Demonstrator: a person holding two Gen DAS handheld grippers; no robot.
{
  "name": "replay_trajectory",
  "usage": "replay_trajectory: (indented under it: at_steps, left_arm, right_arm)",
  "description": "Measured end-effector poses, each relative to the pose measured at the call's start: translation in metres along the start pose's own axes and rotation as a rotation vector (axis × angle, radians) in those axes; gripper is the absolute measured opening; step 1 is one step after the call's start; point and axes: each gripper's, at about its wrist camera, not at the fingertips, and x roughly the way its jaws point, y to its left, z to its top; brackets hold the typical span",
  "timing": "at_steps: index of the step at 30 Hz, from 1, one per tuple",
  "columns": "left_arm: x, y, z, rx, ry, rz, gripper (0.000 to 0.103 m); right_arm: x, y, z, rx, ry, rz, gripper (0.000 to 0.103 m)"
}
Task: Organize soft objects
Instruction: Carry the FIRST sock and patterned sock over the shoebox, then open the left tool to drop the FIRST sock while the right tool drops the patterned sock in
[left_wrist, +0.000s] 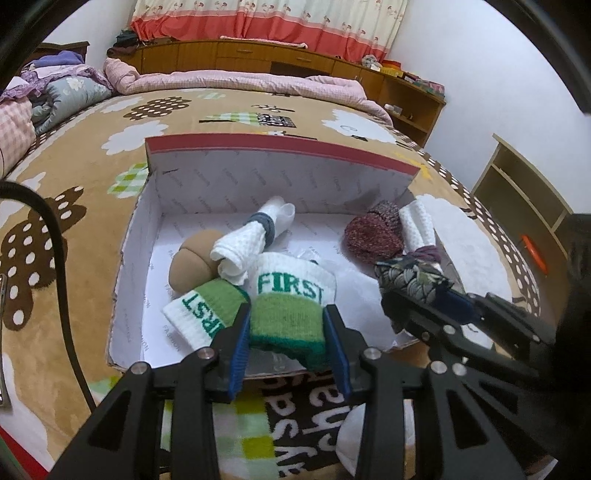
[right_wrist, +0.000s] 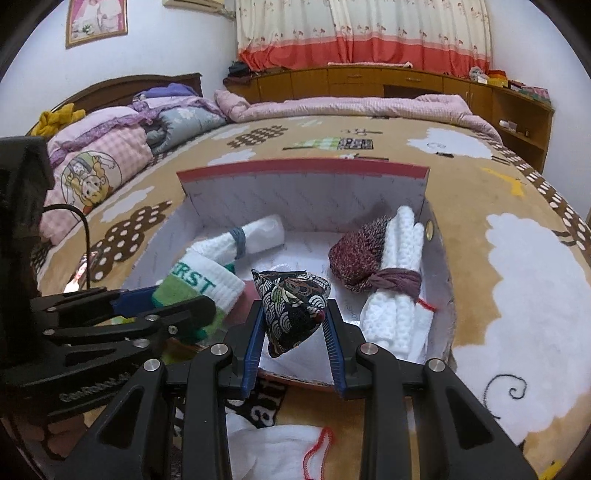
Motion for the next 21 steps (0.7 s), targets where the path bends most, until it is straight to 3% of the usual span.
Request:
replay_trajectory:
  at_steps: [8,17,21]
  left_arm:
    - [0.002,0.005,-0.002,-0.013,-0.001,0.003,0.041]
    - [0.001,0.003,-0.002,-0.014,-0.002,0.012,0.042]
    - [-0.002,0.003,-0.001,-0.016,-0.003,0.023,0.051]
  right_arm:
    - [0.017,-0.007,-0.007,0.021,0.052,0.000,0.032]
    - [0.017,-0.007,-0.008,0.024,0.052,-0.001,0.032]
    - [0.013,-0.005,-0.009,0.019,0.042,-0.014,0.034]
